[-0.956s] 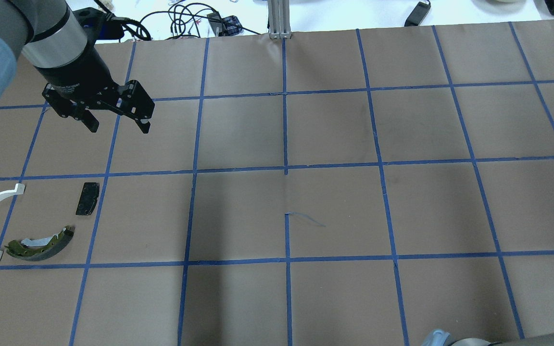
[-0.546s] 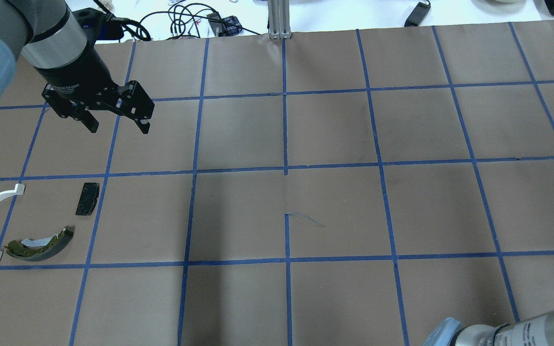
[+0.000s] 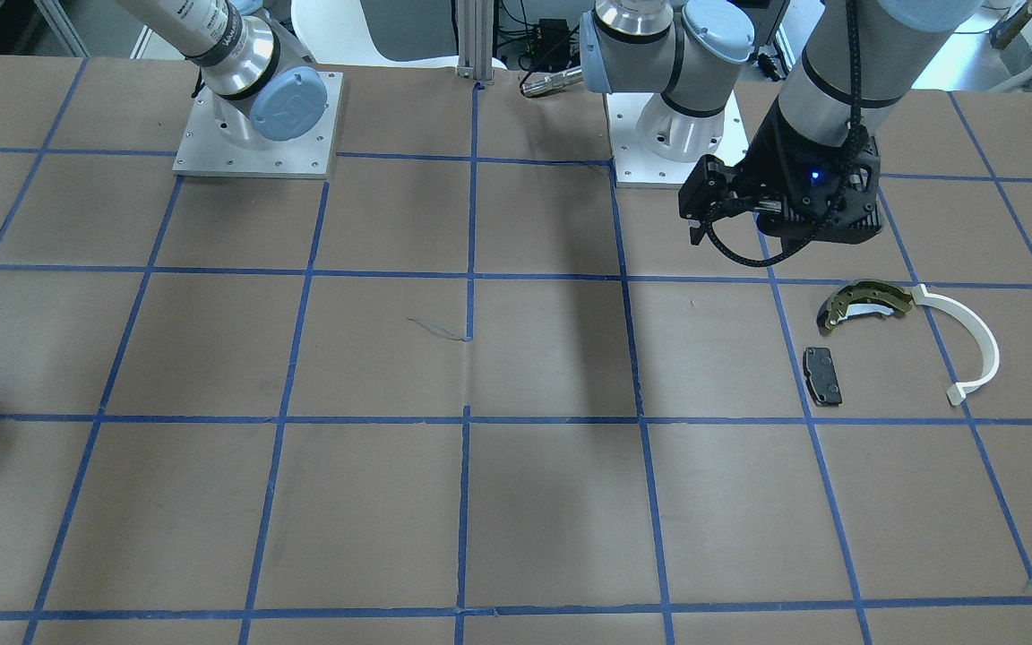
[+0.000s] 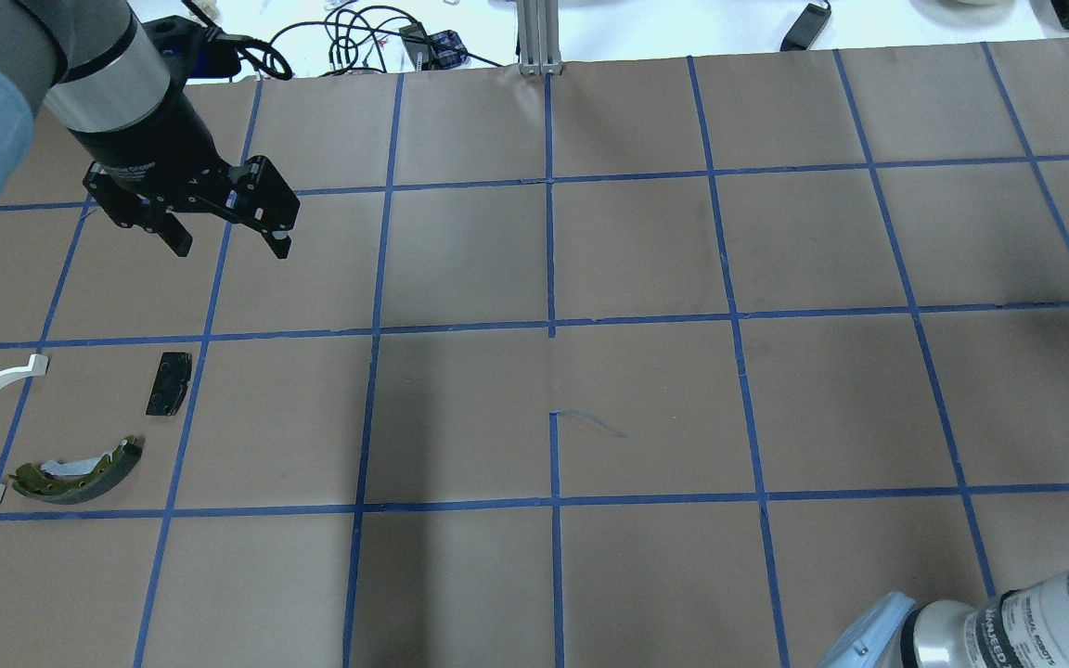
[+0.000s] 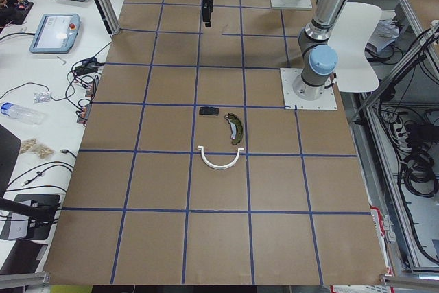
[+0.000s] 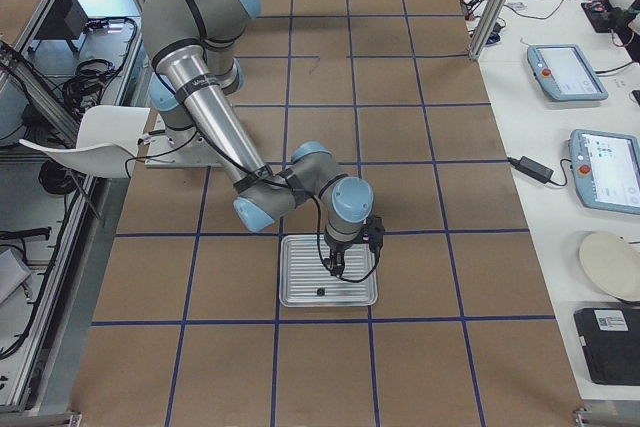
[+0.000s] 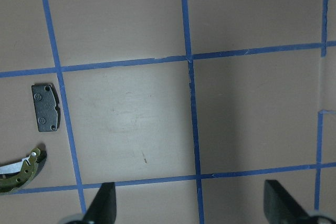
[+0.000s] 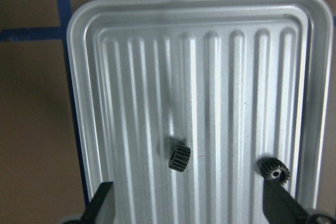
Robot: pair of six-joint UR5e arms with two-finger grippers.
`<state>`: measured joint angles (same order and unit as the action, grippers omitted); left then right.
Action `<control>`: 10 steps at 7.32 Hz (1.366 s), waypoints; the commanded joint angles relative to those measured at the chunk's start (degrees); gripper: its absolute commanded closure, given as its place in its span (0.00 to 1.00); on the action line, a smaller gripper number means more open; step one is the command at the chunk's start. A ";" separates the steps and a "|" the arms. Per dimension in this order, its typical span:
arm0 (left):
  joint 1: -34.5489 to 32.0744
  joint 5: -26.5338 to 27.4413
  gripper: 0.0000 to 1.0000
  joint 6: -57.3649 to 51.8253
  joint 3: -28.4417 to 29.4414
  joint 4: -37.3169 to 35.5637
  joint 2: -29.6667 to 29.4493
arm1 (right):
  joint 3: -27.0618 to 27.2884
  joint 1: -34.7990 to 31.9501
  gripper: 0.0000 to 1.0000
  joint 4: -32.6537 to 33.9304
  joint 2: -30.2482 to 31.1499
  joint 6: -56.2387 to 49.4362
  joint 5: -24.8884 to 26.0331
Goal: Place bearing gear from tray to pile
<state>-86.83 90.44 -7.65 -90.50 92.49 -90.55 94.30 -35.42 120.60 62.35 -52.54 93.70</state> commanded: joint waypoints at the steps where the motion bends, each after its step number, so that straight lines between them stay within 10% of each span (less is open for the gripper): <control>1: 0.00 0.00 0.00 0.00 -0.12 0.06 0.03 | 5.17 0.70 0.16 2.72 2.32 -0.37 -0.27; 3: 0.00 0.00 0.00 0.00 -0.21 -0.02 0.03 | 5.98 0.62 0.35 7.34 1.82 -0.55 -0.36; 10: 0.00 0.00 0.00 0.00 -0.21 -0.02 0.03 | 5.63 0.62 0.48 11.94 -1.44 -1.34 -4.23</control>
<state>-86.83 90.44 -7.65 -90.71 92.47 -90.56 99.81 -34.80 131.91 61.07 -53.86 89.77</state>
